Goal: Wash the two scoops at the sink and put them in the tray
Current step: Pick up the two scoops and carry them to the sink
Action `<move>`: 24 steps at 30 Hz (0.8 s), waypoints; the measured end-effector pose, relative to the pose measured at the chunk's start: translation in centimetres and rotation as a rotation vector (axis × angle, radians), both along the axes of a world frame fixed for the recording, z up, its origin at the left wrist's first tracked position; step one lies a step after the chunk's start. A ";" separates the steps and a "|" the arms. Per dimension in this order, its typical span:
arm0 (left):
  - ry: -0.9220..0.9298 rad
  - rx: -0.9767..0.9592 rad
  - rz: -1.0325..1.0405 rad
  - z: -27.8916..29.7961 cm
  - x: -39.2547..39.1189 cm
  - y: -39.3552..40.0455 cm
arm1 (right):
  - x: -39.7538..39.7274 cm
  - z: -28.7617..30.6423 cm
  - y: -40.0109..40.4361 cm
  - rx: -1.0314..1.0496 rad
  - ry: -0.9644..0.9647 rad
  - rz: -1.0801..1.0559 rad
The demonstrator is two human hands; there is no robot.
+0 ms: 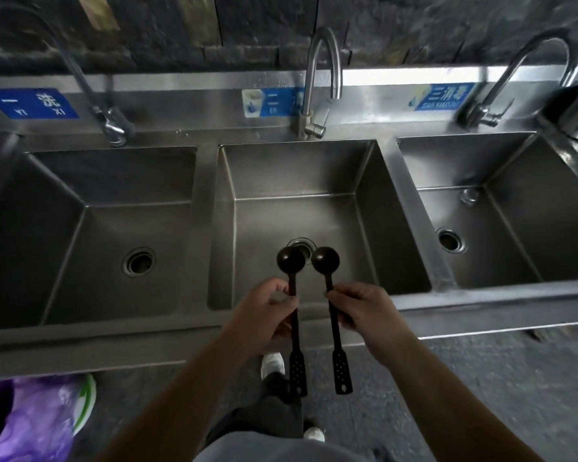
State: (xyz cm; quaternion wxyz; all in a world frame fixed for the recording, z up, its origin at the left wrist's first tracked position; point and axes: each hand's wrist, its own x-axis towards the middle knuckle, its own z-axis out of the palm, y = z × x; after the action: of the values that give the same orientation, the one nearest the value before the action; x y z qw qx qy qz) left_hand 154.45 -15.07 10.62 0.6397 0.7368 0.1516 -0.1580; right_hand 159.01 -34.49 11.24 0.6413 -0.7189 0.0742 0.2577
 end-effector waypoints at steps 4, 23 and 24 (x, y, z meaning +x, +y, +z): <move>0.062 0.033 -0.001 -1.9 7.7 2.1 | 6.9 -1.5 1.0 -0.025 0.047 -0.066; 0.508 0.106 0.321 -29.0 22.6 3.1 | 24.2 -29.3 2.7 -0.284 0.443 -0.141; 0.520 0.111 0.321 -30.5 22.7 3.0 | 24.3 -30.6 2.6 -0.300 0.454 -0.137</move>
State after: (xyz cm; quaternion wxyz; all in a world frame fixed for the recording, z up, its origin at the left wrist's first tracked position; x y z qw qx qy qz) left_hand 177.13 -12.10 -19.92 0.5549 0.6721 0.4331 -0.2299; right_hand 183.31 -31.93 -19.32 0.5108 -0.7230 0.3016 0.3541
